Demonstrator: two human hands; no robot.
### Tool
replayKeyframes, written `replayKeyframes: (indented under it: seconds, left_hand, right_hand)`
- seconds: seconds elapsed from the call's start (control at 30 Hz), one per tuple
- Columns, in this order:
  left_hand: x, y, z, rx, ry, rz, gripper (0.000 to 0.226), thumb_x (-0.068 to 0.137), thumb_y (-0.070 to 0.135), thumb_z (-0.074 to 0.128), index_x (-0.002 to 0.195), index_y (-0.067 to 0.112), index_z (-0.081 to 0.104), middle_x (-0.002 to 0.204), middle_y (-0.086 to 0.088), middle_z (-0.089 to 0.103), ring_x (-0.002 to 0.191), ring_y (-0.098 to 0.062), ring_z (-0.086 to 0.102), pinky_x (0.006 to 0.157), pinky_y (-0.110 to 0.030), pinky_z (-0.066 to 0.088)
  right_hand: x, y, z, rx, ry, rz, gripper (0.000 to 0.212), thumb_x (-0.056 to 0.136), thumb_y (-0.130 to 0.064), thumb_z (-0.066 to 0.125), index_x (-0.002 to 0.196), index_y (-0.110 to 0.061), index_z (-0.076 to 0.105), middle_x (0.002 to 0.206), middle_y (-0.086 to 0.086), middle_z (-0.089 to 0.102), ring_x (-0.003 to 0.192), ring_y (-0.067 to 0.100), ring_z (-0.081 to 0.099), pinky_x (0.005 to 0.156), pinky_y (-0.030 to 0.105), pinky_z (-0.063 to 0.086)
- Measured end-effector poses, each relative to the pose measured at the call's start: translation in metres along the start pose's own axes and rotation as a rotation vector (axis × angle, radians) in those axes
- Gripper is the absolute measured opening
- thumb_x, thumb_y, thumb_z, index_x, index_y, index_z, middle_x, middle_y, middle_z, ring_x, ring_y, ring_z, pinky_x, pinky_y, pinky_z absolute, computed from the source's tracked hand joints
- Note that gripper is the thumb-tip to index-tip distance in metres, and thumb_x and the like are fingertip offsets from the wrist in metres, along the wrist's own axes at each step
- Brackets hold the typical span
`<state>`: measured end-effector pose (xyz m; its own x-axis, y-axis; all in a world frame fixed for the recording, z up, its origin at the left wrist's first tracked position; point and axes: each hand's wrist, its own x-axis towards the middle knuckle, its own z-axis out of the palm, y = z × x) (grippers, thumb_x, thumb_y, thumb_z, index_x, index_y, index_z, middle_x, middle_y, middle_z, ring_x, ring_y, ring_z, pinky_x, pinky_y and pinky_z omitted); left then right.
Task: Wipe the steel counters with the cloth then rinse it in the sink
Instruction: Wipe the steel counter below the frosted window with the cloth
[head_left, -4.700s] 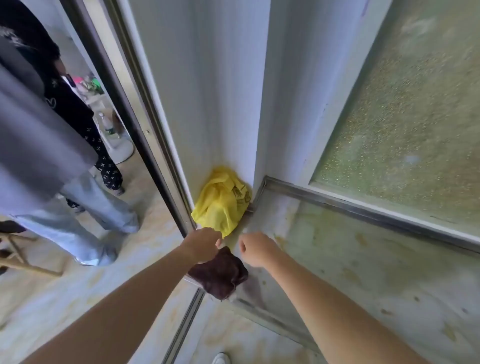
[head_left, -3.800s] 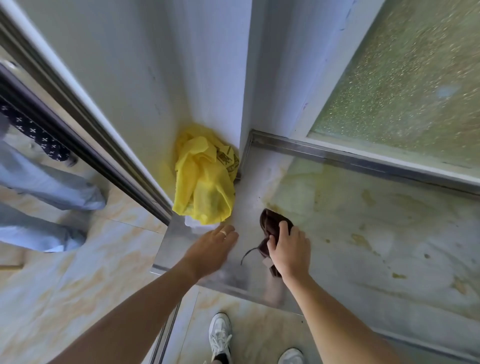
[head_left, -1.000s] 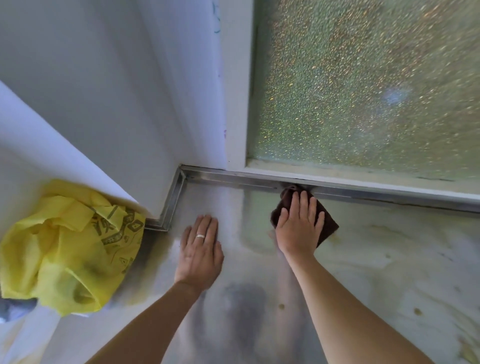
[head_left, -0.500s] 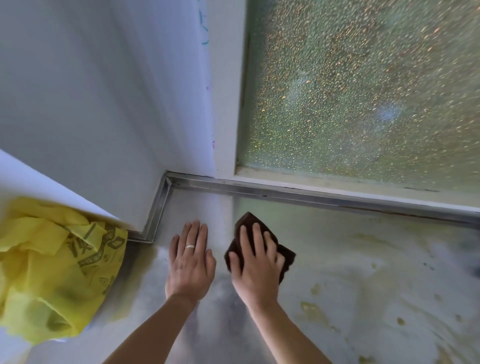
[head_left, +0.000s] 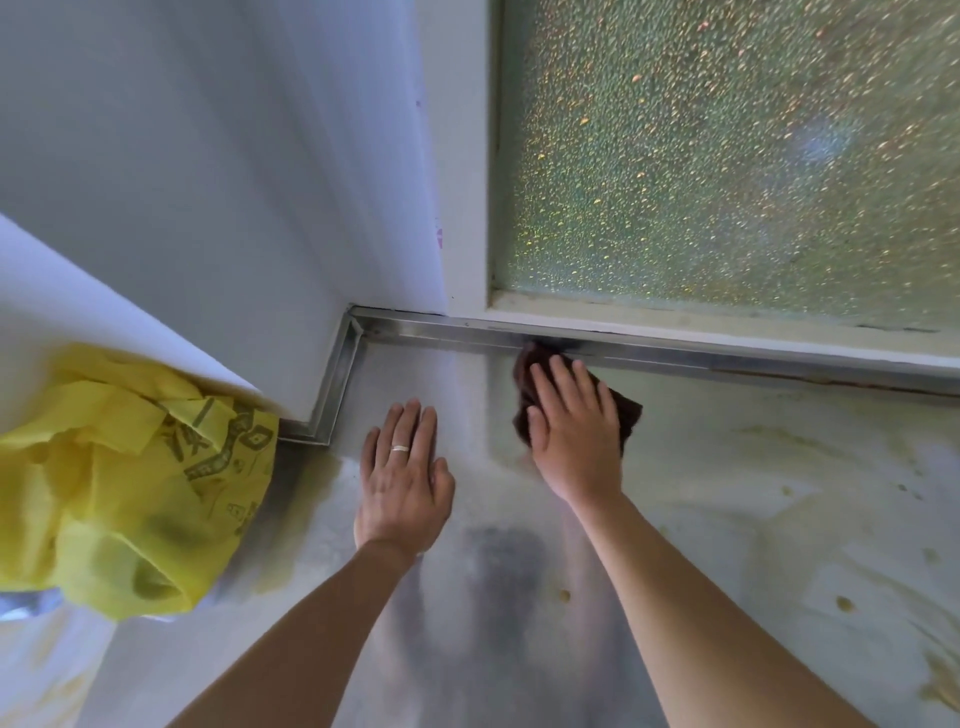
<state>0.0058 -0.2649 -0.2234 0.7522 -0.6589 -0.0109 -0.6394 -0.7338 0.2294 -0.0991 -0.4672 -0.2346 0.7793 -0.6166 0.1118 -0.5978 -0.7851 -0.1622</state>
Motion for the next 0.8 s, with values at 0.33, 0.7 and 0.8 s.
replayKeyframes:
  seconds: [0.33, 0.7, 0.8]
  left_hand:
    - [-0.010, -0.006, -0.008, -0.103, -0.051, 0.048, 0.063, 0.098, 0.032, 0.039, 0.158, 0.014, 0.030, 0.166, -0.005, 0.027, 0.157, -0.022, 0.013, 0.129, -0.044, 0.004]
    - [-0.110, 0.010, -0.004, -0.098, -0.045, 0.068, 0.057, 0.099, 0.031, 0.032, 0.151, 0.012, 0.044, 0.160, -0.006, 0.041, 0.154, -0.021, 0.023, 0.126, -0.046, 0.014]
    - [-0.110, 0.035, -0.002, -0.095, -0.074, 0.079, 0.058, 0.101, 0.033, 0.027, 0.155, 0.015, 0.040, 0.163, -0.006, 0.035, 0.156, -0.022, 0.017, 0.126, -0.047, 0.011]
  right_hand:
    - [-0.101, -0.027, -0.012, 0.047, -0.089, 0.093, 0.058, 0.100, -0.048, 0.034, 0.156, -0.033, 0.039, 0.166, 0.001, 0.032, 0.155, 0.028, 0.025, 0.123, 0.050, 0.020]
    - [-0.259, -0.089, -0.035, 0.103, -0.159, 0.011, 0.061, 0.103, -0.049, 0.040, 0.160, -0.029, 0.031, 0.170, -0.001, 0.020, 0.157, 0.024, 0.017, 0.120, 0.049, 0.025]
    - [-0.275, -0.078, -0.039, 0.103, -0.149, -0.001, 0.061, 0.101, -0.051, 0.045, 0.158, -0.029, 0.035, 0.169, -0.002, 0.023, 0.156, 0.022, 0.023, 0.117, 0.047, 0.028]
